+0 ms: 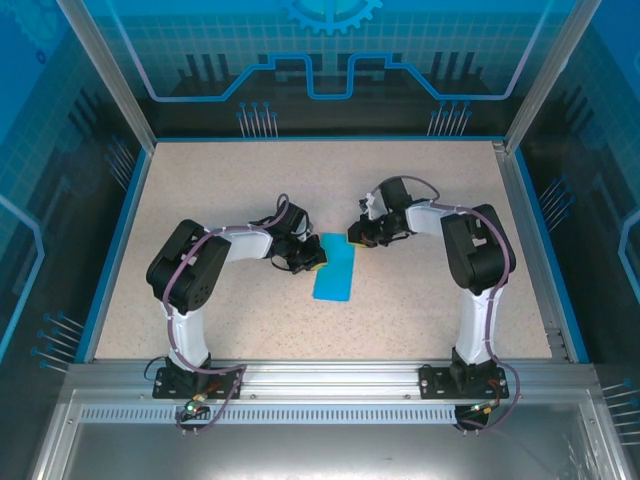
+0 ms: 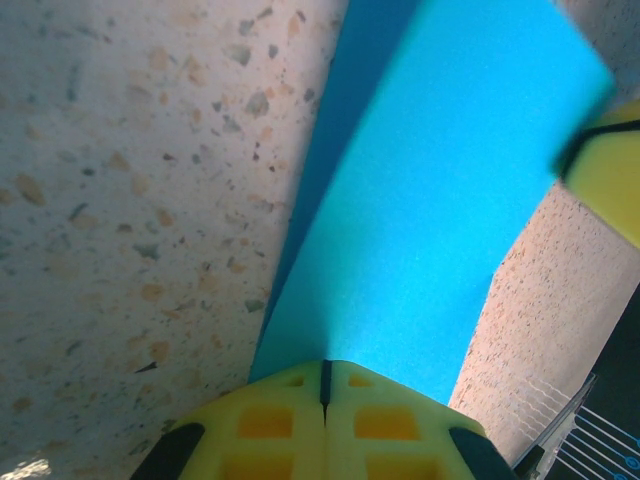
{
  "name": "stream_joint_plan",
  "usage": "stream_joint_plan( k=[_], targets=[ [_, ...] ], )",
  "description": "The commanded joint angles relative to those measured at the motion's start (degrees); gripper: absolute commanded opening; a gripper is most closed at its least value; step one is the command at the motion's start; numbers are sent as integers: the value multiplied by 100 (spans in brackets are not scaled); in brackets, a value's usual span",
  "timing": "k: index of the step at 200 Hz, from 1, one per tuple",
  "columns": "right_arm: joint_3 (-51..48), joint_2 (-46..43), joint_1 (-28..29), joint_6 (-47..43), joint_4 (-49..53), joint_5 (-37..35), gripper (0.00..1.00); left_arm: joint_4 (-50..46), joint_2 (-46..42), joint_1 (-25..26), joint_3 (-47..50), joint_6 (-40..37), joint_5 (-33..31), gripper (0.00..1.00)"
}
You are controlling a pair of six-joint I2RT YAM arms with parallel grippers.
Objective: Fold a paper plane with a square sheet of paper (pick it up from the middle)
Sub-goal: Fold the square sheet of paper in half at the center of the table.
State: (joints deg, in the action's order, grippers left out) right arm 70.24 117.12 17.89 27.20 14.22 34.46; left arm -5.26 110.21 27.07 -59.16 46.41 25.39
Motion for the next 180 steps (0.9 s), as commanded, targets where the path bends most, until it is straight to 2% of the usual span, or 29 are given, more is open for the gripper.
stream_joint_plan(
  k=[1, 31, 80, 135, 180],
  targets=[
    [4, 232, -60, -120, 303, -195, 13, -696, 194, 37, 174, -115, -236, 0],
    [50, 391, -71, -61, 443, -187, 13, -692, 193, 43, 190, -115, -235, 0],
    [590, -40, -197, 54, 719, 164, 14, -697, 193, 36, 185, -124, -240, 0],
    [596, 317, -219, 312, 552, 410, 12, -714, 176, 40, 168, -113, -228, 0],
    [619, 619, -183, 262, 810, 87, 11, -732, 150, 37, 166, -114, -245, 0]
  ],
)
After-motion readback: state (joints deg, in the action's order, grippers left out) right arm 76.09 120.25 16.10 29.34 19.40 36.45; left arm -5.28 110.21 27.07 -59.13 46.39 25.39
